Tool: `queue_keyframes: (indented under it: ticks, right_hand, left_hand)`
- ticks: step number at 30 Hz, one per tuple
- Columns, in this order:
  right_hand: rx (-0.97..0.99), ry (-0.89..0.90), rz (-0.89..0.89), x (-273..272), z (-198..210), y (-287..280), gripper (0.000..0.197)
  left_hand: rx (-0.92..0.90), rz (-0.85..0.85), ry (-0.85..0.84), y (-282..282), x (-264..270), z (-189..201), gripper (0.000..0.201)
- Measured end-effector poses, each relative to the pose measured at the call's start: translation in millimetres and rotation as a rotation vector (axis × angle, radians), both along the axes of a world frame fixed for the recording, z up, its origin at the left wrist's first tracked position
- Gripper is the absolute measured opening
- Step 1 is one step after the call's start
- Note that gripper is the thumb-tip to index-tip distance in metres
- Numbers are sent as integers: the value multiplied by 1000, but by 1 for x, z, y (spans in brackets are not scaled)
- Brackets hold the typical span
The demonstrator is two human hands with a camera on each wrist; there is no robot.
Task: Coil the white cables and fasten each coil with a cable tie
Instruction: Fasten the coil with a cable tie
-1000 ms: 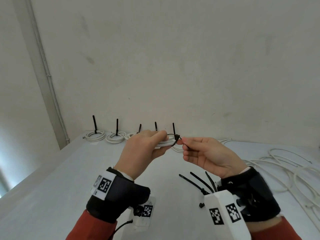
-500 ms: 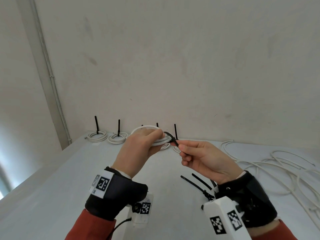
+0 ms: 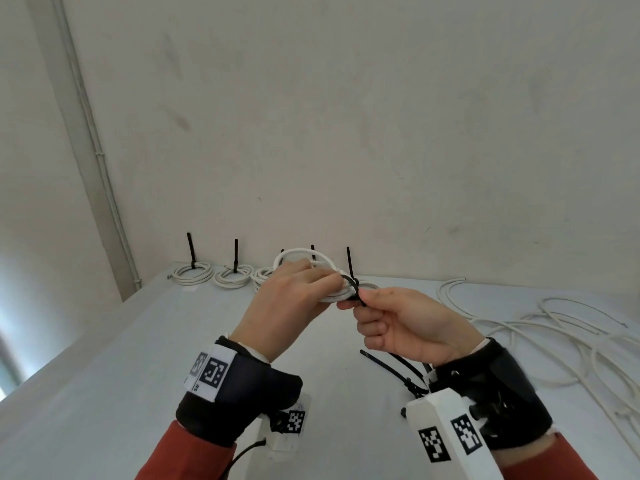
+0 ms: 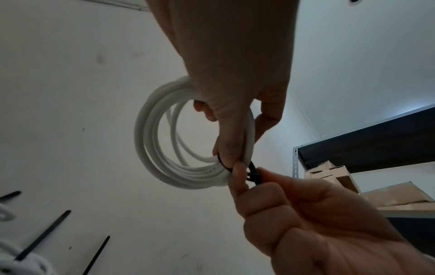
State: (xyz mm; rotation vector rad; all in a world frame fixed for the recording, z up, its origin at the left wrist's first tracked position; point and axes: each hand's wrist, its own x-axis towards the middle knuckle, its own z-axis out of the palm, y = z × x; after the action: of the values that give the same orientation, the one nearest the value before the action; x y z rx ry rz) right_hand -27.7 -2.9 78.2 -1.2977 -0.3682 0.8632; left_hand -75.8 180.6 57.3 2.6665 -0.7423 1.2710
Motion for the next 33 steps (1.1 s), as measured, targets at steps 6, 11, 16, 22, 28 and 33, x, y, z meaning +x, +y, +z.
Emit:
queue_keyframes:
  ticks: [6, 11, 16, 22, 28, 33]
  right_hand:
    - [57, 53, -98, -6, -5, 9, 27]
    - [96, 89, -170, -10, -11, 16, 27]
    - [122, 96, -232, -14, -16, 22, 26]
    - [129, 85, -265, -16, -20, 26, 26]
    - [153, 78, -279, -14, -26, 28, 27]
    - [56, -195, -382, -13, -27, 28, 33]
  left_hand:
    - [42, 74, -98, -1, -3, 4, 11]
    - [53, 169, -153, 0, -7, 4, 16]
    - [39, 237, -163, 0, -7, 1, 31]
    - [62, 245, -160, 1, -6, 0, 26]
    - [75, 275, -157, 1, -5, -1, 25]
    - [-275, 142, -4, 7, -7, 2, 10]
